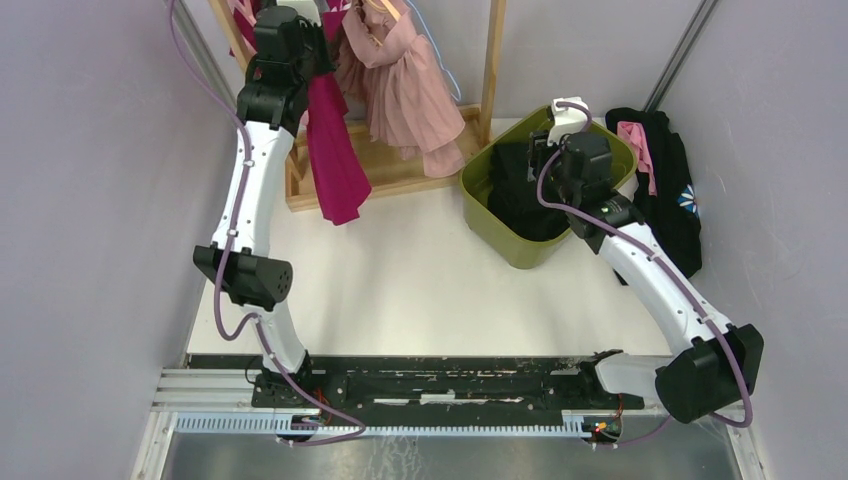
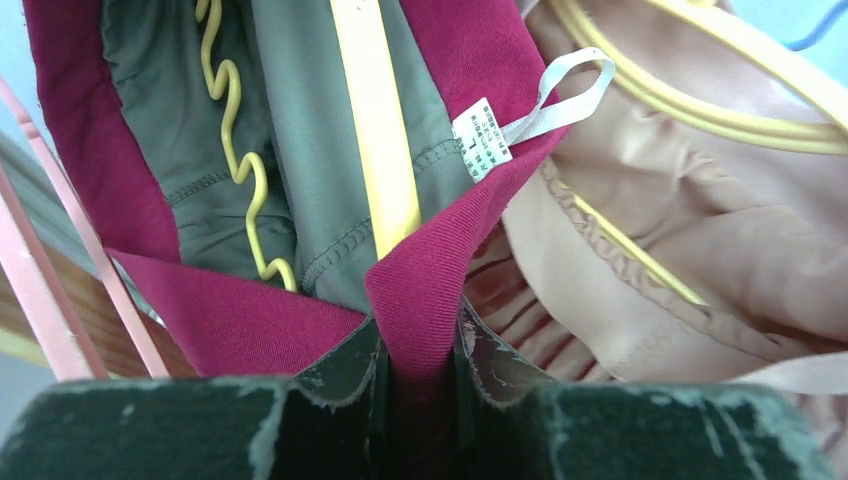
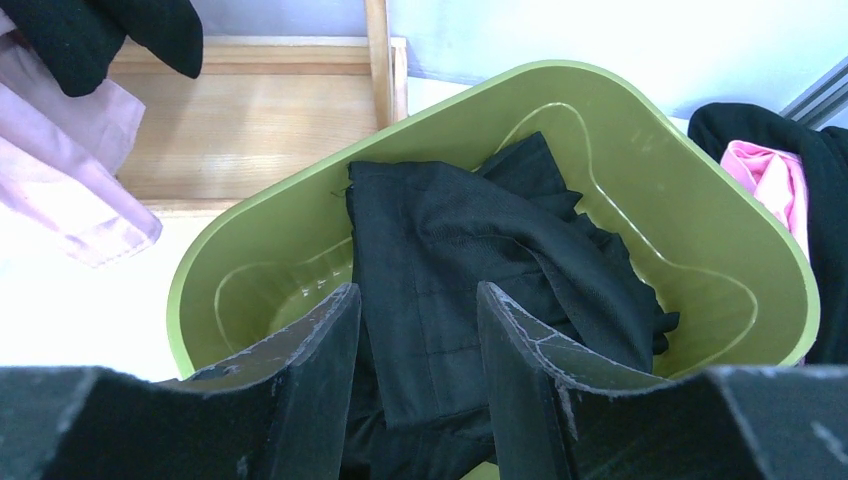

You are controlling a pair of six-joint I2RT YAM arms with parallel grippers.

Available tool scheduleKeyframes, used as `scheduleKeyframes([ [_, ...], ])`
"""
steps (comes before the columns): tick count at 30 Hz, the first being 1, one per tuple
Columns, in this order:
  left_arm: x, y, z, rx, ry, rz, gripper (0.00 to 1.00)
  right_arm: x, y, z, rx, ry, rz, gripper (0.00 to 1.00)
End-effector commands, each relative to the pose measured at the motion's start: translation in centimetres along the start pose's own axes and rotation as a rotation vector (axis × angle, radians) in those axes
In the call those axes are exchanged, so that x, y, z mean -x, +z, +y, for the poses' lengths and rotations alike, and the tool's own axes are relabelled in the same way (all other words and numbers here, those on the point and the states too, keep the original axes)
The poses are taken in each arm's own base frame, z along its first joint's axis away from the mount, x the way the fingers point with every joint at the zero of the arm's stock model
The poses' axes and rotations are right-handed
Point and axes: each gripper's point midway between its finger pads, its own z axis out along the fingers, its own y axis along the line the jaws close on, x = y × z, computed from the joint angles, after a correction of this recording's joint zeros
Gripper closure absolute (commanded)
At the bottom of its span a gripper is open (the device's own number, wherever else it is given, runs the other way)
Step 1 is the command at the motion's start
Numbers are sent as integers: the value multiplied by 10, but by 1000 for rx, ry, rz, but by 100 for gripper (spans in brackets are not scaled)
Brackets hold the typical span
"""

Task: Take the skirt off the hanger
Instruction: Pick up the hanger from the clothesline.

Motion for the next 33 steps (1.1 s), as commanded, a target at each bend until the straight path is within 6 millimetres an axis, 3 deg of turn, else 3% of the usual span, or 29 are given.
scheduleKeyframes([
  [1,126,-61,-20,-150,-16,-386,97,14,1,2,9,21,-51,47],
  [14,137,-93,-27,-213,-14,-404,97,13,1,2,6,11,-47,47],
  [26,75,-131,-24,-251,33,-256,97,9,3,6,29,12,-34,47],
  [33,49,-168,-32,-340,46,-174,97,9,4,13,74,-19,2,47],
])
